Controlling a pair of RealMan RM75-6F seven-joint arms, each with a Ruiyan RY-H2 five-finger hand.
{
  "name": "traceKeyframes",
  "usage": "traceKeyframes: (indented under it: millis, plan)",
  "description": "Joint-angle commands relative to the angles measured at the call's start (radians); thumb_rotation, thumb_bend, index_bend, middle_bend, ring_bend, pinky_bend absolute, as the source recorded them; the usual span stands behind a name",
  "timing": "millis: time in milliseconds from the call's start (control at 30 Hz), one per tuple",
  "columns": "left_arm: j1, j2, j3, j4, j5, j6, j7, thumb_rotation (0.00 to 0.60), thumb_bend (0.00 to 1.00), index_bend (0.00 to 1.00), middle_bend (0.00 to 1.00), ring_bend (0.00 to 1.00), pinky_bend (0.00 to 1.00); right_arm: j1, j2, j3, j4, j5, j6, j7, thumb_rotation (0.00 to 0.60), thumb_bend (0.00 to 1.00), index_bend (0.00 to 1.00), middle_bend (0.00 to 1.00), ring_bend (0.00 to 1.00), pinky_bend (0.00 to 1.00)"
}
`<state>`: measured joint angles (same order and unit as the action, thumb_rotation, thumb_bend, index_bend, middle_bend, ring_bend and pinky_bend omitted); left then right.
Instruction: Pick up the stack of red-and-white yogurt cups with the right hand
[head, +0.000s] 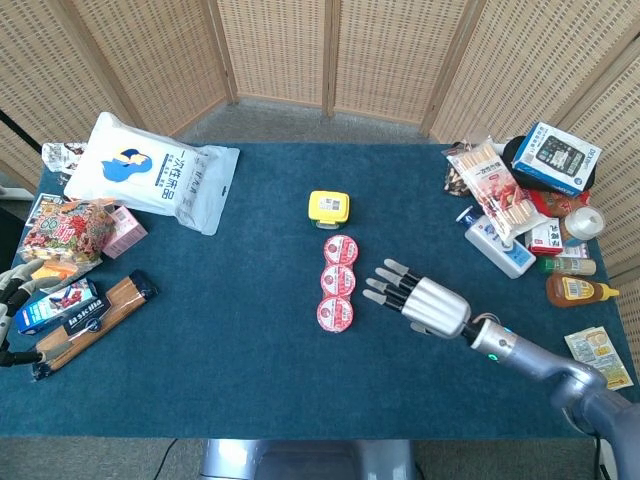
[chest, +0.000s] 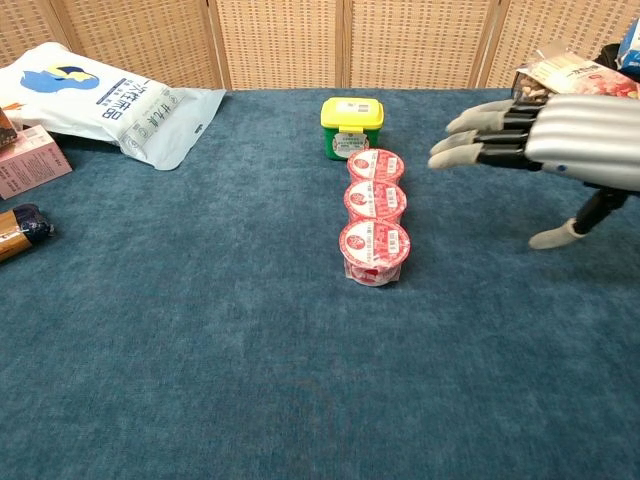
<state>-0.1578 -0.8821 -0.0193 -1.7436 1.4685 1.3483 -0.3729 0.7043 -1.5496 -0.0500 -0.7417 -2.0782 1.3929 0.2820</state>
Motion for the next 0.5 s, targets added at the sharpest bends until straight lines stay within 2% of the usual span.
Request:
traceKeyframes:
  millis: [33,267,500]
  plan:
    - [-0.008,-0.008,-0.008,0.003,-0.021,-0.017,0.015,0.600,0.00,0.22,0.00,0.00,0.00,0.056,-0.045,-0.024,0.057,-0.023,-0.011,0.006,0.600,0.11,0.00,0.00,0.00,0.00]
    - [-0.025,-0.020,-0.018,0.010,-0.055,-0.059,0.039,0.600,0.00,0.22,0.00,0.00,0.00,0.150,-0.093,-0.056,0.102,-0.043,-0.040,-0.019,0.600,0.12,0.00,0.00,0.00,0.00]
    - [-0.031,-0.023,-0.026,0.015,-0.073,-0.075,0.041,0.600,0.00,0.22,0.00,0.00,0.00,0.239,-0.131,-0.079,0.134,-0.039,-0.116,-0.043,0.600,0.13,0.00,0.00,0.00,0.00]
